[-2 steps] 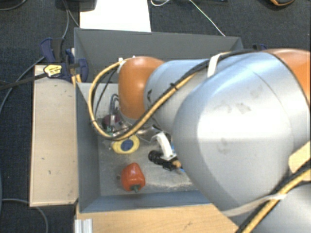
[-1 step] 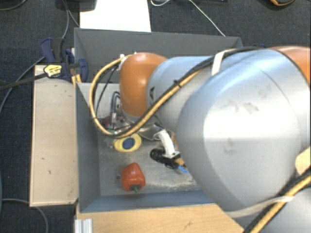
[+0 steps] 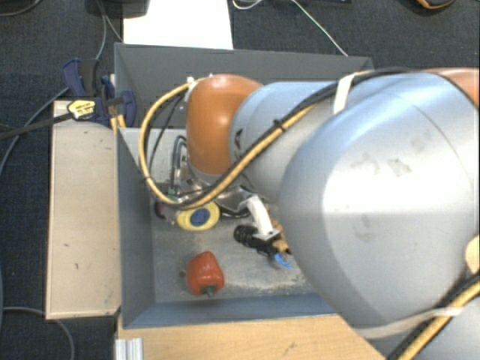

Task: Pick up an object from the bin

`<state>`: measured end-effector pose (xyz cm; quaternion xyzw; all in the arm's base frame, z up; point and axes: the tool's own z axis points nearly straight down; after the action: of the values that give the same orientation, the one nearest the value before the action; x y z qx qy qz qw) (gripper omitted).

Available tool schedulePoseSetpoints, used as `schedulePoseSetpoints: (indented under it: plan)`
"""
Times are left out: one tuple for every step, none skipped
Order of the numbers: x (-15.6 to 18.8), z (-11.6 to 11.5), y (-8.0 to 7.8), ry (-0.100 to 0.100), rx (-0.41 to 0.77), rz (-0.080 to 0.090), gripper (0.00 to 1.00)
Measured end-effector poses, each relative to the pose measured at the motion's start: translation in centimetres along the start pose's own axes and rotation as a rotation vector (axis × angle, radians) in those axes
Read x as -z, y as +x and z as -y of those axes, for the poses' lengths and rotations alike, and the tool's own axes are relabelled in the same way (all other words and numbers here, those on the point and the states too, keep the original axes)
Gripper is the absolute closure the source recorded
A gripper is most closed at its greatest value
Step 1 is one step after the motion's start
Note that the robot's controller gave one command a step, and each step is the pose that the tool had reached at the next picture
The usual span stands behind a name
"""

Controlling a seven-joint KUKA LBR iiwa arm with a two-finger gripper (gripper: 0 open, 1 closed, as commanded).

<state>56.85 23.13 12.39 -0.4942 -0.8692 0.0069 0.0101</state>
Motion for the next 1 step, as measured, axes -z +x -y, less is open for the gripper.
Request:
schedulePoseSetpoints:
  plan:
    - [1.37,-0.07,-0.05,-0.004,0.000,0.001,1.00]
